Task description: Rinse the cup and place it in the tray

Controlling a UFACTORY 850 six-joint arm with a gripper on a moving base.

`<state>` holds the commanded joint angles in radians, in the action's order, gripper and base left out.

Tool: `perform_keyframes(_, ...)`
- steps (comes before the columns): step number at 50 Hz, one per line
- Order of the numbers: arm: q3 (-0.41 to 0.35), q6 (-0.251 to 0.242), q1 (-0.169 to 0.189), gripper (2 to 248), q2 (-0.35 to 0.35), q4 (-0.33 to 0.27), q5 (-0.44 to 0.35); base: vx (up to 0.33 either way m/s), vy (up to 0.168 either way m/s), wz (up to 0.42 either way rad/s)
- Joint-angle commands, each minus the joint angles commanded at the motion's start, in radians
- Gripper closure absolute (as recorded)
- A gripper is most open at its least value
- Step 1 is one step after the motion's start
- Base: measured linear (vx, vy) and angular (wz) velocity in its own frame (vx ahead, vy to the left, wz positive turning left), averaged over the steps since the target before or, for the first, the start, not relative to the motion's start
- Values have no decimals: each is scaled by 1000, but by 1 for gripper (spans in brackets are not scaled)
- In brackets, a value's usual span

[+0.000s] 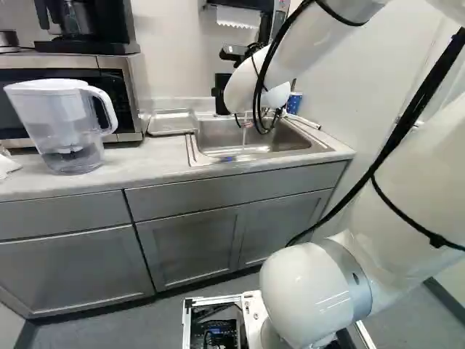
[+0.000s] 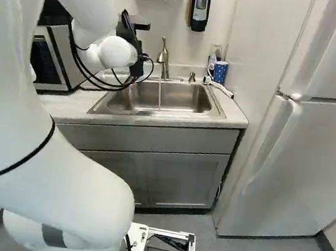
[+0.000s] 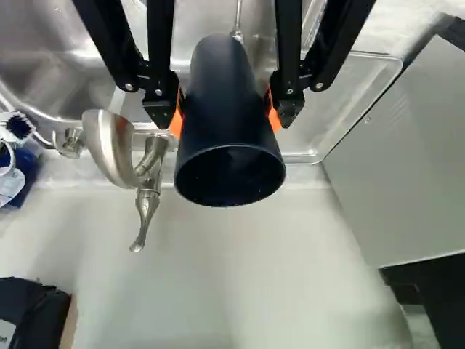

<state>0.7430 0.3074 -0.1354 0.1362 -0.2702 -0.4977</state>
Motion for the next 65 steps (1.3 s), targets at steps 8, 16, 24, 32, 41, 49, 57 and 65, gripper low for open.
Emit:
perform_keyframes(8,0,82,0,125,0,7,0,0,0,0)
perform_keyframes(16,0,166,0,125,0,8,0,0,0,0)
perform_keyframes(24,0,250,0,125,0,11,0,0,0,0)
perform_keyframes(32,0,334,0,125,0,23,0,0,0,0)
perform_keyframes(41,0,429,0,125,0,39,0,0,0,0)
perform_keyframes(49,0,513,0,125,0,54,0,0,0,0)
perform_keyframes(57,0,597,0,125,0,70,0,0,0,0)
perform_keyframes(65,0,681,0,125,0,85,0,0,0,0)
